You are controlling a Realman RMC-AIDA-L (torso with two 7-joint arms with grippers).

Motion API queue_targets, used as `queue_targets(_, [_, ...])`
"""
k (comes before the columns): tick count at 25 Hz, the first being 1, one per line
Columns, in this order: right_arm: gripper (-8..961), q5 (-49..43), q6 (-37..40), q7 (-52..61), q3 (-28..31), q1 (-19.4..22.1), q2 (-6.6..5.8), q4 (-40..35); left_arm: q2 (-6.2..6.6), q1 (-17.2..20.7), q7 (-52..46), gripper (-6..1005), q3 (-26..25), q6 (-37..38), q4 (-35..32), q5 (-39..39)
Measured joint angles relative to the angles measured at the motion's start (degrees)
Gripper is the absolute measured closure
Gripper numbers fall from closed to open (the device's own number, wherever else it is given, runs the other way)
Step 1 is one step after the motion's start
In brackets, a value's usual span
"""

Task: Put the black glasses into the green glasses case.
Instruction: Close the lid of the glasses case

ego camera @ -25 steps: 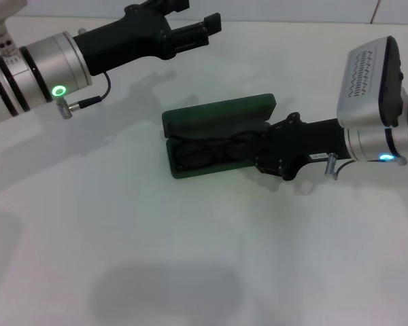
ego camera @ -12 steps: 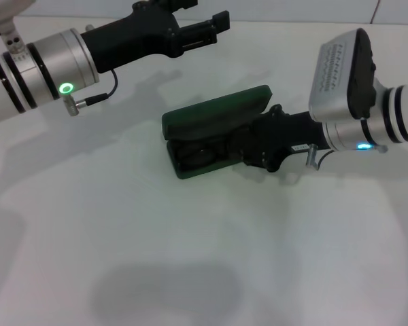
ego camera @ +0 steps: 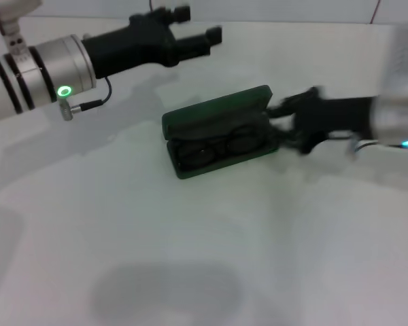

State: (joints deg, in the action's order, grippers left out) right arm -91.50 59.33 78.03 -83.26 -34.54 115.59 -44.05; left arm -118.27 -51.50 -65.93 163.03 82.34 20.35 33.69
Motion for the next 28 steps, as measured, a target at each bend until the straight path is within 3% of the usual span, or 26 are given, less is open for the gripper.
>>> queue_targets(2, [658,0.2,-0.4,-1.3,6.9,2.8,0.07,0.4,0.30,-1.1,-3.8,111,0.0,-4.4,0.0,-4.0])
queue_targets(3, [658,1.2,-0.6,-2.5,14.1,4.7,0.18,1.8,0.68,-3.1,-9.0,111,0.0,-9.0,0.0,-9.9])
queue_targets(4, [657,1.2,-0.6,-2.5,14.1,4.7,0.18,1.8,0.68,-3.1,-9.0,111,0.0,-9.0,0.0,-9.9])
queue_targets(7, [657,5.0,1.7,-5.7,22.4,6.2,-0.09,4.8,1.03,-5.6,-15.5,111,0.0,-13.2,0.0,-18.0])
queue_targets(17, [656,7.6,3.9,-11.0,24.4,7.9,-0.11,7.0,-0.96,-10.8,-22.0,111,0.0,-21.2,-0.4,-23.9])
queue_targets(28, [654,7.5,6.2,-12.9,24.0,8.1,-0.12,7.8,-1.17,-12.4,-24.9,111,0.0,-22.3,-2.1,-29.6])
